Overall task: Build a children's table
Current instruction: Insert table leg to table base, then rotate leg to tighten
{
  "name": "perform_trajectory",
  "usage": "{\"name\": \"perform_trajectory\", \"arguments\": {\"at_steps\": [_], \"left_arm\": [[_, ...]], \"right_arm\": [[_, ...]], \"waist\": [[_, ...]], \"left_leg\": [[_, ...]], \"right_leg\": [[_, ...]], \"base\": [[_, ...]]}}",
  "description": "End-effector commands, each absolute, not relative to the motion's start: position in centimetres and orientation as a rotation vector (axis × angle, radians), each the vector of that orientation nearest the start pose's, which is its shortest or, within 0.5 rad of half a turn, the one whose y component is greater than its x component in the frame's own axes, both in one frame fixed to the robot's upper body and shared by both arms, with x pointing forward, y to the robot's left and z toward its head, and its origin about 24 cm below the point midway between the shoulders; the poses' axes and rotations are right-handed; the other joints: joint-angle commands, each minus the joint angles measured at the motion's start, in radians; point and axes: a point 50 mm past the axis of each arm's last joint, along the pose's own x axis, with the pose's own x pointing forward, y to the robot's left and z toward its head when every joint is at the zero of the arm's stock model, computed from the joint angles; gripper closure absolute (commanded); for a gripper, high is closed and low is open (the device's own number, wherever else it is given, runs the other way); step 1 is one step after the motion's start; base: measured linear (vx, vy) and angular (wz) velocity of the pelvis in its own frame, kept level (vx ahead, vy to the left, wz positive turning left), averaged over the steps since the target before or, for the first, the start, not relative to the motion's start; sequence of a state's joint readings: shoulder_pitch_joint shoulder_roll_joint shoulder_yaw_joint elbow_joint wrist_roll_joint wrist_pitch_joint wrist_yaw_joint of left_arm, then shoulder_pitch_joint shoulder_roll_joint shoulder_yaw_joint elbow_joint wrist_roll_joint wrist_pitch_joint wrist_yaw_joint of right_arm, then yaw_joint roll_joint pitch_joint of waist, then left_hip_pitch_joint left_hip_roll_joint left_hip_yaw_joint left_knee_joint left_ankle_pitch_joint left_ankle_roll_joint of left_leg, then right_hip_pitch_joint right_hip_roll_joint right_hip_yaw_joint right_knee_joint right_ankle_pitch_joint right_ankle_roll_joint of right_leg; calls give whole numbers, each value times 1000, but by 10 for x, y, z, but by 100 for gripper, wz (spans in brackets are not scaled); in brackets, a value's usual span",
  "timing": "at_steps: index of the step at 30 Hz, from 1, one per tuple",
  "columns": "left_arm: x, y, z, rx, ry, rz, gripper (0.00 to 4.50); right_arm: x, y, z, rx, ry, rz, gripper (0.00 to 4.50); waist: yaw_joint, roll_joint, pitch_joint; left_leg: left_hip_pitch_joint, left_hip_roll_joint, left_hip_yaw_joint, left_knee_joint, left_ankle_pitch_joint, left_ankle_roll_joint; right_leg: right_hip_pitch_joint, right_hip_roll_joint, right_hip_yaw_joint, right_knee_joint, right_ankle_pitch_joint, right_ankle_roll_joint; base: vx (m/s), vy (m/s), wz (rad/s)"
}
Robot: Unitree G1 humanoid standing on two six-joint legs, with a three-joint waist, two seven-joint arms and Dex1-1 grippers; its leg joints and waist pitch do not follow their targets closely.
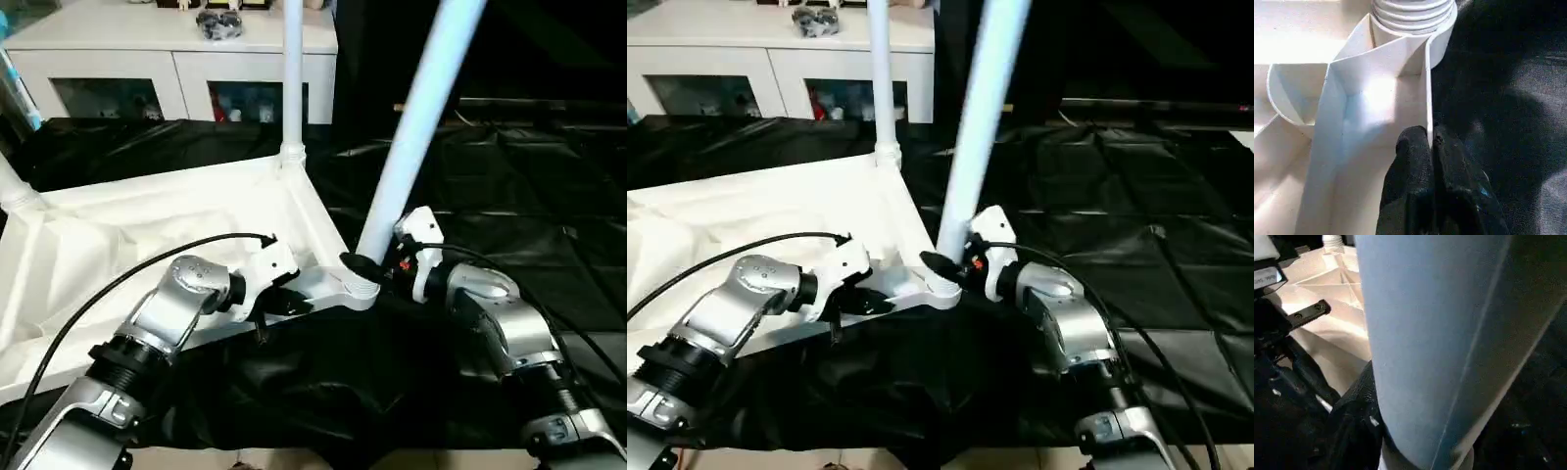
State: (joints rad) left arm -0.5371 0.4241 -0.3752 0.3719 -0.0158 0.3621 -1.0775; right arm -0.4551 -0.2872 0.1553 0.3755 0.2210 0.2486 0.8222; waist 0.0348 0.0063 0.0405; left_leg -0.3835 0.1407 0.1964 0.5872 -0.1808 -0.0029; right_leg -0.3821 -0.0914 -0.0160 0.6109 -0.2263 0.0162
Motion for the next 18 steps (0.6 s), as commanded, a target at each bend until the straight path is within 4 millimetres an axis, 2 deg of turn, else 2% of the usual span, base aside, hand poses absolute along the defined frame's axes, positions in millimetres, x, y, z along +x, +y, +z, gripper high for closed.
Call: {"name": "perform_trajectory", "arguments": {"at_steps": [1, 2, 4, 7, 8, 10, 11, 13, 16, 18], "left_arm": [[302, 124, 53, 435, 558, -1293, 450], [299, 123, 56, 442, 529, -1338, 450], [296, 122, 60, 443, 496, -1393, 450], [295, 119, 65, 439, 467, -1426, 450], [295, 119, 66, 438, 461, -1441, 450], [294, 118, 68, 445, 459, -1473, 450], [294, 118, 68, 446, 459, -1483, 450], [294, 118, 68, 446, 459, -1488, 450], [293, 119, 68, 458, 466, -1505, 450], [294, 121, 69, 469, 470, -1511, 450]], "right_arm": [[301, -127, 26, -62, 433, 979, 262], [299, -126, 25, -74, 444, 1023, 262], [298, -125, 24, -86, 450, 1060, 262], [303, -126, 25, -97, 442, 1063, 262], [305, -125, 27, -93, 434, 1070, 262], [304, -123, 32, -79, 413, 1128, 262], [302, -123, 33, -72, 409, 1156, 262], [301, -122, 33, -68, 409, 1168, 262], [293, -122, 35, -67, 401, 1248, 262], [286, -123, 34, -84, 387, 1299, 262]], "waist": [[4, 2, -39], [3, -4, -39], [3, -3, -41], [2, -1, -44], [0, -3, -45], [2, -1, -45], [1, -4, -45], [4, 2, -46], [5, -2, -48], [13, -9, -50]], "left_leg": [[29, 87, -48, -96, -426, -57], [29, 87, -46, -97, -423, -55], [26, 88, -47, -97, -406, -49], [28, 87, -44, -95, -391, -46], [21, 86, -45, -95, -372, -42], [26, 87, -43, -94, -373, -40], [25, 87, -43, -93, -374, -35], [28, 87, -41, -92, -355, -30], [27, 87, -40, -89, -326, -16], [26, 88, -36, -86, -283, 10]], "right_leg": [[4, -66, 37, -92, -316, -204], [3, -62, 36, -91, -295, -206], [6, -64, 35, -86, -265, -208], [6, -62, 35, -82, -206, -227], [14, -61, 34, -78, -180, -233], [10, -60, 33, -79, -172, -238], [14, -60, 33, -78, -169, -243], [14, -59, 34, -75, -130, -254], [19, -58, 33, -72, -83, -264], [23, -59, 32, -69, -39, -273]], "base": [[0, 0, 0], [0, 0, 0], [0, 0, 0], [0, 0, 0], [0, 0, 0], [0, 0, 0], [0, 0, 0], [0, 0, 0], [0, 0, 0], [0, 0, 0]]}}
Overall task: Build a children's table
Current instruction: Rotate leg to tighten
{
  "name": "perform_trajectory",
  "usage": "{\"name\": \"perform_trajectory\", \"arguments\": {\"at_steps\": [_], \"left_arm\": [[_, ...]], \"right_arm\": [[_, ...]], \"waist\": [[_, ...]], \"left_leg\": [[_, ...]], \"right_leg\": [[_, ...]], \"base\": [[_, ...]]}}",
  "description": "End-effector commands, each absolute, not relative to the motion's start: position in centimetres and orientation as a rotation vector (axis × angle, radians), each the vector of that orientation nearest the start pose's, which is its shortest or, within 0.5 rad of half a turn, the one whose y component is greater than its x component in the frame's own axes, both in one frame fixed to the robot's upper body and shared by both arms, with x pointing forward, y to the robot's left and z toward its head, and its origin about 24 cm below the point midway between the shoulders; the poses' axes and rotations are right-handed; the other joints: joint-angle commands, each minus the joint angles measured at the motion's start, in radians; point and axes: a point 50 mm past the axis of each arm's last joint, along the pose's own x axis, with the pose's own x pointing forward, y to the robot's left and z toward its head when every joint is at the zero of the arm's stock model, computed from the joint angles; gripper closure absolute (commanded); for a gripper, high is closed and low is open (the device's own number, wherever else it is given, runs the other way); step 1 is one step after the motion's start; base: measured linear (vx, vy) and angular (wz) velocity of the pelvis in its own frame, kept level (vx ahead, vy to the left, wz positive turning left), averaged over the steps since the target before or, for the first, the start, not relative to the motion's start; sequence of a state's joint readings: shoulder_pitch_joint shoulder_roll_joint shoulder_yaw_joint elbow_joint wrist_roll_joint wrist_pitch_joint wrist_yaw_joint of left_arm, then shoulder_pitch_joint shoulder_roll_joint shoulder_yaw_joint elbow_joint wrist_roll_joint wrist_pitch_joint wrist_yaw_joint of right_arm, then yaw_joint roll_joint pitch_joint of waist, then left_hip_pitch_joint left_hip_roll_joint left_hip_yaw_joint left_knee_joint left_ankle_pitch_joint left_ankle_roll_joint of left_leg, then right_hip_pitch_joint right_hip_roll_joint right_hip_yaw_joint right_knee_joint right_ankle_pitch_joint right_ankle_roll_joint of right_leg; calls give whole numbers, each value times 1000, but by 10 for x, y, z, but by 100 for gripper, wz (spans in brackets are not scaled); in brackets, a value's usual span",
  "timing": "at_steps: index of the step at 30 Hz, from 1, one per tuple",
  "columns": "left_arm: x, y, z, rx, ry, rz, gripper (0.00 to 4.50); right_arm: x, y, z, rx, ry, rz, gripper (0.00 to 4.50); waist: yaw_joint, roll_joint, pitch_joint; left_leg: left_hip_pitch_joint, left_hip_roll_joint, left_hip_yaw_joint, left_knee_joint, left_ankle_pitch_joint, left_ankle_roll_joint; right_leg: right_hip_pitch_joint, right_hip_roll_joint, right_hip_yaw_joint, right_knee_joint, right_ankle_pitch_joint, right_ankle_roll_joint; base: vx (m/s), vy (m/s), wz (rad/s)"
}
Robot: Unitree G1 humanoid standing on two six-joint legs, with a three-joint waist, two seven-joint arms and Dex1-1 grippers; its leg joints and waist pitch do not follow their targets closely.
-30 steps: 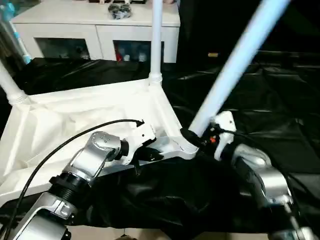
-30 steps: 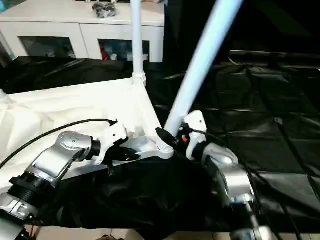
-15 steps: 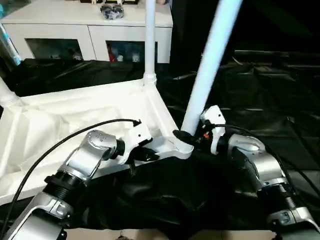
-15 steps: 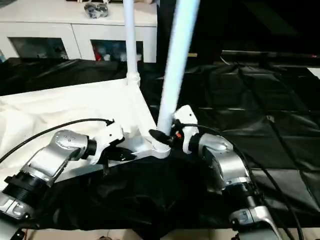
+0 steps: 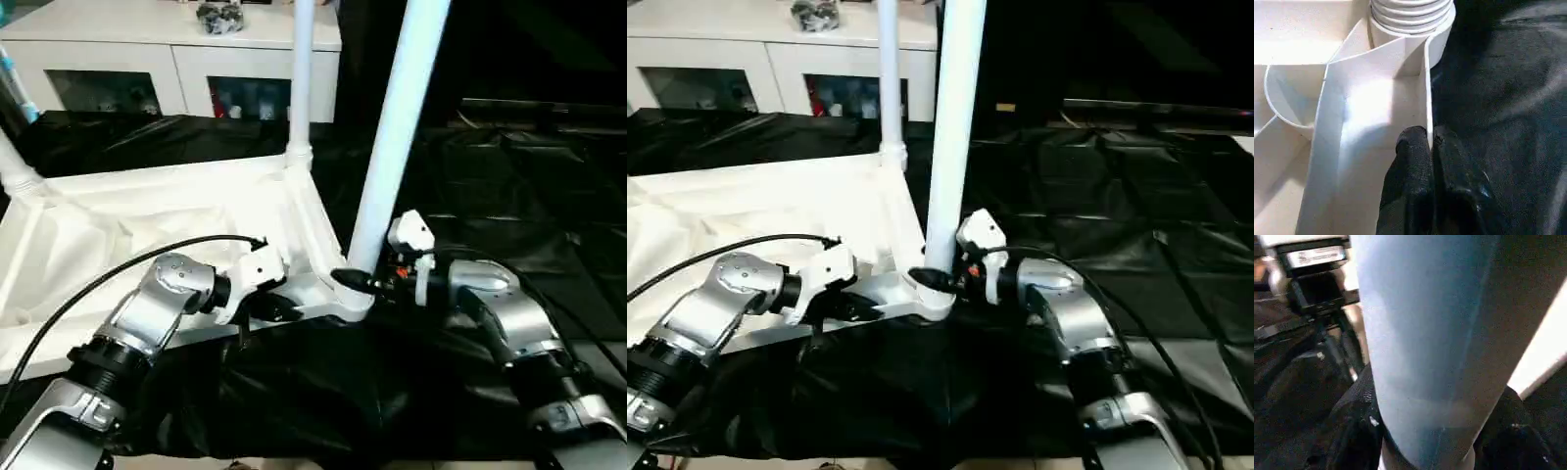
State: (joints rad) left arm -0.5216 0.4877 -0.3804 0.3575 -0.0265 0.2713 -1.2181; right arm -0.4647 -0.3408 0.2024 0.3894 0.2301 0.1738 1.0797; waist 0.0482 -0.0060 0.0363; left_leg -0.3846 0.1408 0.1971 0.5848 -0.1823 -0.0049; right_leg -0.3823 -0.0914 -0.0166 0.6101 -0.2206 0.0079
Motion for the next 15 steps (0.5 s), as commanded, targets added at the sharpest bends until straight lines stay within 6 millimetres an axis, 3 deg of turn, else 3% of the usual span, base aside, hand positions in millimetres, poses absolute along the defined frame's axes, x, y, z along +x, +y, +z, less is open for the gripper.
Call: {"name": "perform_trajectory", "arguments": {"at_steps": [1, 3, 9, 15], "left_arm": [[295, 122, 70, 472, 470, -1511, 450], [295, 122, 70, 470, 469, -1513, 450], [294, 125, 71, 474, 477, -1520, 450], [301, 122, 71, 455, 470, -1418, 450]], "right_arm": [[283, -123, 33, -86, 387, 1312, 262], [280, -123, 32, -81, 385, 1328, 262], [272, -125, 24, -86, 412, 1369, 262], [295, -126, 21, -104, 398, 1121, 262]], "waist": [[4, 6, -46], [10, 7, -45], [13, 7, -40], [8, 11, -38]], "left_leg": [[27, 88, -37, -82, -273, 17], [28, 89, -36, -83, -262, 25], [32, 91, -40, -92, -355, -17], [34, 89, -43, -95, -389, -50]], "right_leg": [[24, -61, 33, -67, -39, -266], [23, -60, 32, -66, -33, -267], [17, -62, 33, -76, -172, -249], [10, -63, 34, -79, -214, -239]], "base": [[0, 0, 0], [0, 0, 0], [0, 0, 0], [0, 0, 0]]}}
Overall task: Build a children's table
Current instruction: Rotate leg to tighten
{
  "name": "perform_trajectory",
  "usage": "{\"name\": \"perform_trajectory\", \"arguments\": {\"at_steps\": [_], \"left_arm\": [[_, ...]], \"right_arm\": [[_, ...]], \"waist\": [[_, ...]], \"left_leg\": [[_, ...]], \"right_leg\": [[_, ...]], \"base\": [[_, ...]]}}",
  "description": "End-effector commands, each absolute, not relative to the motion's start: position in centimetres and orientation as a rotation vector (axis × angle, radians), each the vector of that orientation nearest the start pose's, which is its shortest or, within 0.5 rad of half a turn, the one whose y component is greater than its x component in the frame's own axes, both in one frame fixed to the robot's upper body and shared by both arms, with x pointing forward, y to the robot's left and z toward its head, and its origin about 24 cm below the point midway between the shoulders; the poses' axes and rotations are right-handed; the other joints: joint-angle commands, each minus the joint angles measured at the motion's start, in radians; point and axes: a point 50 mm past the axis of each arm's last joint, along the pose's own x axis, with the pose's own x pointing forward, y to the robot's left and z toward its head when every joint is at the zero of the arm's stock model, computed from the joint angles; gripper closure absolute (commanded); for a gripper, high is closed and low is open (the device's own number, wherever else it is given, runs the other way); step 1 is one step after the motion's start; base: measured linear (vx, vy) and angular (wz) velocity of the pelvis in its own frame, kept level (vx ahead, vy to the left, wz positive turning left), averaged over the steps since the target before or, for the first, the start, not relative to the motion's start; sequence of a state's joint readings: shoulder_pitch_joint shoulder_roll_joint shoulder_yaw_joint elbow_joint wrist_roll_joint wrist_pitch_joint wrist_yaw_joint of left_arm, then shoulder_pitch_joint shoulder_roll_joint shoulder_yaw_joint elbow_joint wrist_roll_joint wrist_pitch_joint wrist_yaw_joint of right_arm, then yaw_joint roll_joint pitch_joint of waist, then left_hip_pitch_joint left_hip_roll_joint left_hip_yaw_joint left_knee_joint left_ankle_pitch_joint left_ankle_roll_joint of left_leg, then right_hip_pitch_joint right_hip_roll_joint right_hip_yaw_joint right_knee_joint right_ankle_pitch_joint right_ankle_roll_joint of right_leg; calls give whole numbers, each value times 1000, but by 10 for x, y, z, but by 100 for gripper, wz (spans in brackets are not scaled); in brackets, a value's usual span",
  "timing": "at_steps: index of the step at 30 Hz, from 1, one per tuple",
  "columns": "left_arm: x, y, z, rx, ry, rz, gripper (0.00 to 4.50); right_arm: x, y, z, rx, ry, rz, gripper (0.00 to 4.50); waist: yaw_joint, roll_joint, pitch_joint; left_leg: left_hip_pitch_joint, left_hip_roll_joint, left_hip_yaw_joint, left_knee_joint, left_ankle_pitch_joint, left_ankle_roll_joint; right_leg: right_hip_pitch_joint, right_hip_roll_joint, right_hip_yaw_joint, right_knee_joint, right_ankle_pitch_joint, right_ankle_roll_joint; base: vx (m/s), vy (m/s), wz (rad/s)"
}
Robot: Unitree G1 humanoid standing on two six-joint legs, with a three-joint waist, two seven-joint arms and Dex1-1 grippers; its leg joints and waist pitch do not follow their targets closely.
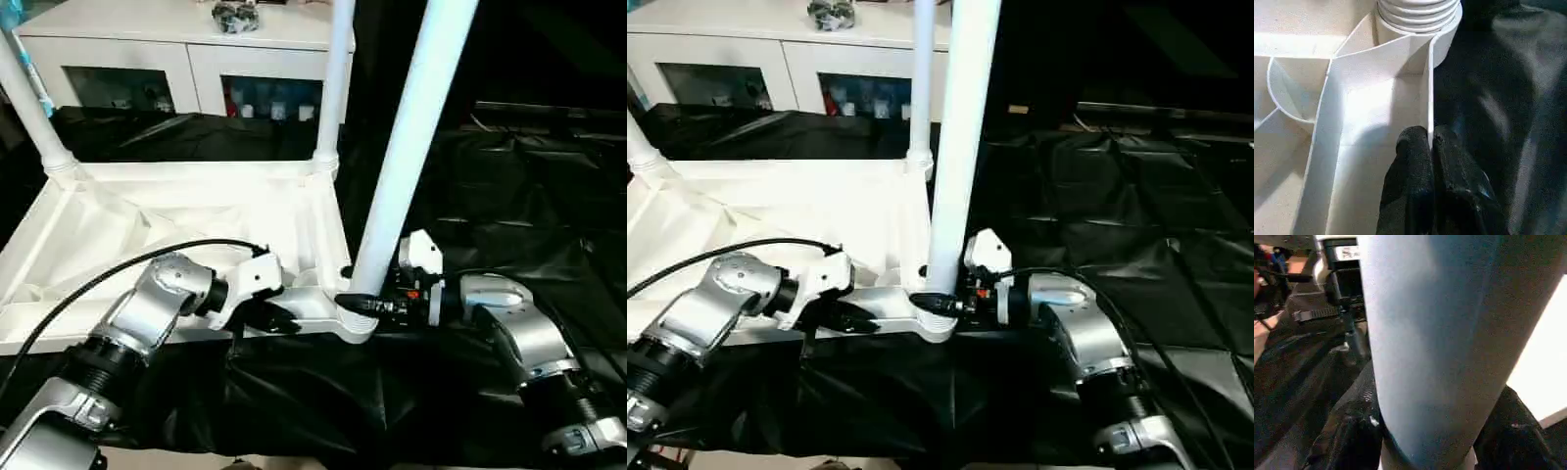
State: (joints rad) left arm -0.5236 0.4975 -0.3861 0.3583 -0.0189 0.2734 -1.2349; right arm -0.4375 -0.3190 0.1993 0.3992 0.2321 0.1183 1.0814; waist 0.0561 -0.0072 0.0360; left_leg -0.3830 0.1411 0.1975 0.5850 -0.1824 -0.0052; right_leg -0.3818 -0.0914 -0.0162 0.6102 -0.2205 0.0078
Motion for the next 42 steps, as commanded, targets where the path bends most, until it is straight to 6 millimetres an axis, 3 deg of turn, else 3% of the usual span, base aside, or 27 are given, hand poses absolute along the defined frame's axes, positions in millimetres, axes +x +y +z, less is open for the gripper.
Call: {"name": "perform_trajectory", "arguments": {"at_steps": [1, 3, 6, 8, 10, 12, 14, 20, 25, 27, 29, 31, 33, 34, 42], "left_arm": [[308, 117, 71, 434, 467, -1347, 450], [316, 109, 74, 401, 455, -1256, 450], [322, 99, 77, 365, 447, -1180, 450], [328, 90, 79, 338, 457, -1098, 450], [330, 80, 80, 312, 455, -1050, 450], [329, 57, 78, 276, 459, -1005, 450], [326, 50, 71, 299, 482, -1001, 450], [326, 52, 68, 306, 504, -969, 450], [330, 61, 69, 324, 509, -929, 450], [330, 61, 69, 326, 509, -930, 450], [329, 61, 69, 328, 507, -934, 450], [329, 61, 70, 329, 501, -948, 450], [328, 61, 70, 335, 500, -959, 450], [327, 62, 70, 346, 497, -968, 450], [321, 68, 78, 352, 446, -1075, 450]], "right_arm": [[305, -127, 18, -98, 399, 988, 262], [315, -127, 15, -63, 415, 844, 262], [322, -124, 11, -30, 428, 750, 262], [326, -119, 7, -5, 445, 683, 262], [327, -115, 3, 13, 467, 642, 262], [328, -102, -6, 63, 523, 580, 262], [327, -92, -9, 71, 543, 581, 262], [327, -86, -10, 66, 543, 586, 262], [330, -83, -8, 55, 549, 589, 262], [331, -82, -6, 58, 544, 594, 262], [332, -81, -4, 67, 532, 598, 206], [334, -80, -1, 77, 517, 607, 206], [336, -78, 4, 80, 490, 628, 173], [337, -78, 7, 91, 471, 640, 163], [342, -80, 34, 108, 329, 771, 91]], "waist": [[-6, 11, -36], [-15, 10, -36], [-23, 9, -36], [-24, 13, -37], [-22, 10, -37], [-22, 9, -37], [-21, 10, -37], [-19, 10, -37], [-24, 10, -32], [-25, 11, -32], [-25, 12, -34], [-25, 14, -37], [-22, 19, -39], [-24, 16, -39], [-19, 14, -43]], "left_leg": [[29, 88, -45, -97, -403, -61], [29, 86, -51, -98, -429, -89], [30, 86, -53, -96, -453, -97], [31, 85, -51, -95, -457, -89], [33, 84, -49, -94, -454, -83], [29, 83, -48, -92, -427, -70], [24, 83, -49, -93, -418, -59], [26, 83, -50, -95, -437, -51], [29, 83, -59, -100, -528, -75], [30, 83, -61, -101, -544, -80], [29, 84, -62, -104, -537, -82], [29, 85, -60, -107, -517, -82], [30, 85, -55, -106, -482, -80], [28, 85, -54, -107, -474, -76], [17, 86, -45, -98, -347, -15]], "right_leg": [[9, -64, 34, -80, -245, -234], [6, -65, 32, -82, -308, -221], [3, -67, 34, -87, -341, -205], [0, -63, 34, -90, -308, -204], [-1, -62, 34, -91, -294, -206], [3, -64, 34, -92, -275, -219], [6, -62, 32, -93, -273, -210], [5, -61, 31, -95, -277, -197], [-7, -63, 30, -106, -409, -161], [-9, -64, 31, -109, -423, -151], [-6, -63, 29, -107, -398, -149], [-4, -60, 28, -105, -341, -159], [-3, -59, 29, -102, -261, -181], [0, -58, 29, -101, -245, -186], [15, -61, 29, -92, -155, -225]], "base": [[0, 0, 0], [0, 0, 0], [0, 0, 0], [0, 0, 0], [0, 0, 0], [0, 0, 0], [0, 0, 0], [0, 0, 0], [0, 0, 0], [0, 0, 0], [0, 0, 0], [0, 0, 0], [0, 0, 0], [0, 0, 0], [0, 0, 0]]}}
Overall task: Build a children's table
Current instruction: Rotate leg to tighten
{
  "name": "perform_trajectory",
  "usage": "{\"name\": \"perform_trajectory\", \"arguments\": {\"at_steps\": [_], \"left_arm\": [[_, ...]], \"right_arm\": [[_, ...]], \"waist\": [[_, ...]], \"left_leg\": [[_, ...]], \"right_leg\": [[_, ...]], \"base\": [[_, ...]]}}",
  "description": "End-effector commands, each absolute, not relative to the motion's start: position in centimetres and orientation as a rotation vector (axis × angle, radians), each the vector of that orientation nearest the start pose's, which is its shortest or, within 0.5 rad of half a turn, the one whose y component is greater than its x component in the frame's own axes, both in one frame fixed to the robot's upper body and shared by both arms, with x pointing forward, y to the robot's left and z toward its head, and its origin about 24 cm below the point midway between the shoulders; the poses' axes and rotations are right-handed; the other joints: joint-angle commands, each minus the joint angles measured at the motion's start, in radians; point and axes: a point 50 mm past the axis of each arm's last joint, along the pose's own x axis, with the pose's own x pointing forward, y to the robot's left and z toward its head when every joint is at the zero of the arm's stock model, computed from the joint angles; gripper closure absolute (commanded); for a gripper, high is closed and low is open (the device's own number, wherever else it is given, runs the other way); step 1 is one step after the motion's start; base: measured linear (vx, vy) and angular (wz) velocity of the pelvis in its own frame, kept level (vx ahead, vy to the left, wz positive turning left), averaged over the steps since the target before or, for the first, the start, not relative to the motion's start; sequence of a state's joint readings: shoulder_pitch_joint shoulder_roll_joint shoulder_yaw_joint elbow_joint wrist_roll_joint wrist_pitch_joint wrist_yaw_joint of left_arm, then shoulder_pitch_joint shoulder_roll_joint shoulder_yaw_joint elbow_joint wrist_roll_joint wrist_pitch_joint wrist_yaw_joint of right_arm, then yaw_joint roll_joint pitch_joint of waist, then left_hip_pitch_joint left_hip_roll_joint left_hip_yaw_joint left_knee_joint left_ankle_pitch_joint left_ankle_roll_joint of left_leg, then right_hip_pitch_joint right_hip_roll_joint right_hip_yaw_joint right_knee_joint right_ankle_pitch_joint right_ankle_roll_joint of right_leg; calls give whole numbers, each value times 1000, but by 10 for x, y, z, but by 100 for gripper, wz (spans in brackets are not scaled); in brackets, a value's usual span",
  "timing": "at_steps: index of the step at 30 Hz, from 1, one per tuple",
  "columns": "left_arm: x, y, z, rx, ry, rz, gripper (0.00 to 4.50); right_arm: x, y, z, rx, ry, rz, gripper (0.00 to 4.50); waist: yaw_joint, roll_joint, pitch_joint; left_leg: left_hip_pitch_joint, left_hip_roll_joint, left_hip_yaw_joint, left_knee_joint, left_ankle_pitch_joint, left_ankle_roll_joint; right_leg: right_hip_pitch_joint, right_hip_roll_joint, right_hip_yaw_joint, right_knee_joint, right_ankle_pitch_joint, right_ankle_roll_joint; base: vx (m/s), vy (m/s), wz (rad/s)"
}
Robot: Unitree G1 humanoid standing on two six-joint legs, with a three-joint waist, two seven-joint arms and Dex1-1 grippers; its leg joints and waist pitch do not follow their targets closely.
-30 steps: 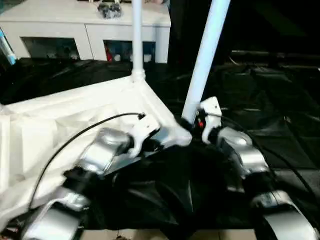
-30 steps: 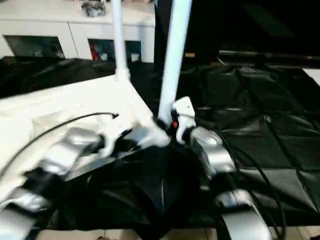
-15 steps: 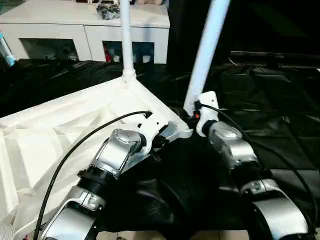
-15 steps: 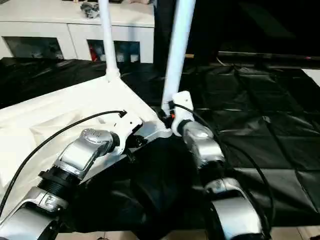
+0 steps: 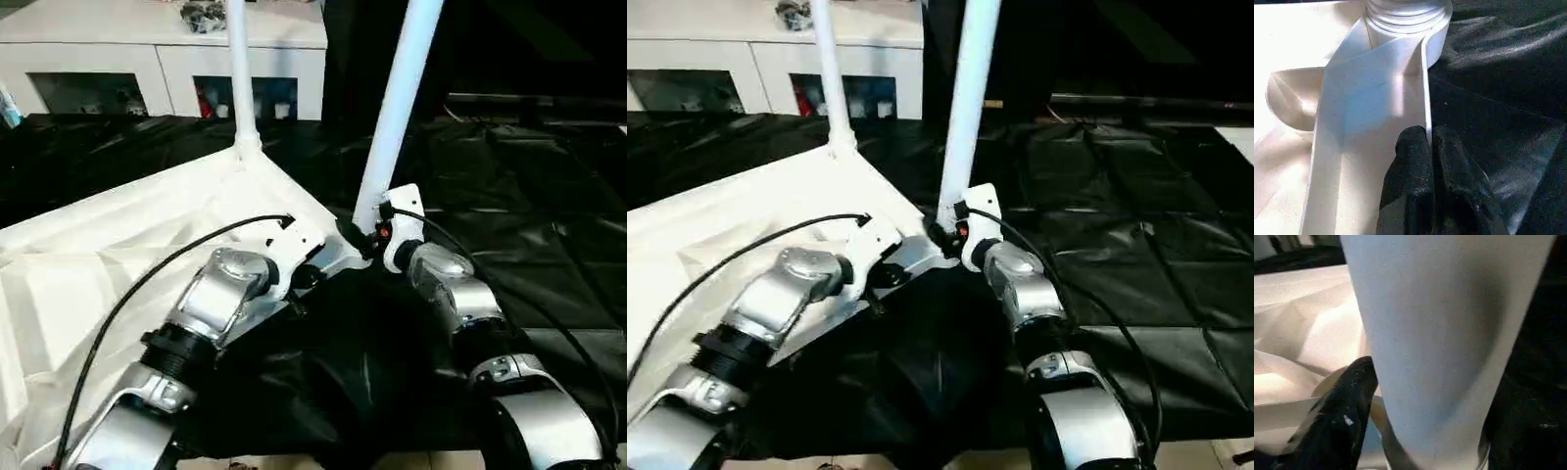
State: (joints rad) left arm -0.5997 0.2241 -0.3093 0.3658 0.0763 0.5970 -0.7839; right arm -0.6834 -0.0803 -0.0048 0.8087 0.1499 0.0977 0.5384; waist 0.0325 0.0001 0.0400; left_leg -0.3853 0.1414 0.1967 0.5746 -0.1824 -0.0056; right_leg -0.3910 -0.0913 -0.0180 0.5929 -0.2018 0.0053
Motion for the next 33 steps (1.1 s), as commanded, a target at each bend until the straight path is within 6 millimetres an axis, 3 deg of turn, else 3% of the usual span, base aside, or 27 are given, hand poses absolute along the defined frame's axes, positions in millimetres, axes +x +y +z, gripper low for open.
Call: {"name": "perform_trajectory", "arguments": {"at_steps": [1, 4, 5, 7, 8, 9, 14, 16, 21, 26, 33], "left_arm": [[317, 70, 80, 341, 426, -1125, 450], [312, 74, 80, 345, 416, -1180, 450], [309, 82, 77, 373, 428, -1220, 450], [307, 84, 76, 388, 420, -1249, 450], [306, 86, 76, 396, 415, -1267, 450], [305, 89, 76, 397, 418, -1286, 450], [293, 104, 74, 435, 431, -1443, 450], [292, 107, 72, 452, 435, -1465, 450], [289, 115, 68, 493, 463, -1506, 450], [290, 119, 66, 510, 471, -1516, 450], [290, 118, 65, 500, 467, -1513, 450]], "right_arm": [[342, -85, 42, 70, 284, 819, 76], [339, -91, 52, 53, 239, 876, 76], [335, -98, 61, 39, 209, 948, 76], [332, -102, 63, 18, 208, 979, 76], [330, -104, 64, -2, 212, 999, 76], [327, -109, 65, -31, 218, 1031, 76], [305, -131, 67, -117, 295, 1216, 76], [300, -135, 65, -135, 322, 1243, 76], [292, -136, 64, -143, 354, 1304, 91], [287, -134, 66, -127, 370, 1327, 141], [283, -132, 63, -120, 390, 1343, 174]], "waist": [[9, 8, -47], [13, 7, -55], [26, 10, -60], [30, 13, -62], [33, 16, -63], [36, 16, -62], [57, 18, -57], [59, 23, -53], [58, 21, -49], [59, 21, -50], [59, 20, -54]], "left_leg": [[21, 86, -41, -86, -329, -3], [17, 87, -37, -76, -227, 27], [19, 85, -31, -61, -122, 77], [15, 84, -29, -55, -63, 110], [21, 85, -26, -50, -44, 125], [20, 84, -26, -49, -42, 130], [22, 91, -26, -54, -109, 102], [28, 95, -23, -59, -167, 74], [27, 97, -20, -67, -237, 10], [25, 95, -19, -65, -233, -2], [23, 94, -19, -59, -201, 2]], "right_leg": [[23, -60, 31, -75, -160, -228], [32, -61, 30, -59, -42, -257], [35, -58, 26, -45, 102, -277], [36, -55, 24, -36, 179, -286], [29, -53, 22, -33, 213, -297], [30, -52, 19, -33, 208, -303], [33, -52, 16, -37, 90, -284], [25, -55, 16, -43, 25, -287], [26, -60, 16, -52, -99, -264], [25, -61, 16, -50, -104, -252], [27, -61, 14, -43, -70, -261]], "base": [[0, 0, 0], [0, 0, 0], [0, 0, 0], [0, 0, 0], [0, 0, 0], [0, 0, 0], [0, 0, 0], [0, 0, 0], [0, 0, 0], [0, 0, 0], [0, 0, 0]]}}
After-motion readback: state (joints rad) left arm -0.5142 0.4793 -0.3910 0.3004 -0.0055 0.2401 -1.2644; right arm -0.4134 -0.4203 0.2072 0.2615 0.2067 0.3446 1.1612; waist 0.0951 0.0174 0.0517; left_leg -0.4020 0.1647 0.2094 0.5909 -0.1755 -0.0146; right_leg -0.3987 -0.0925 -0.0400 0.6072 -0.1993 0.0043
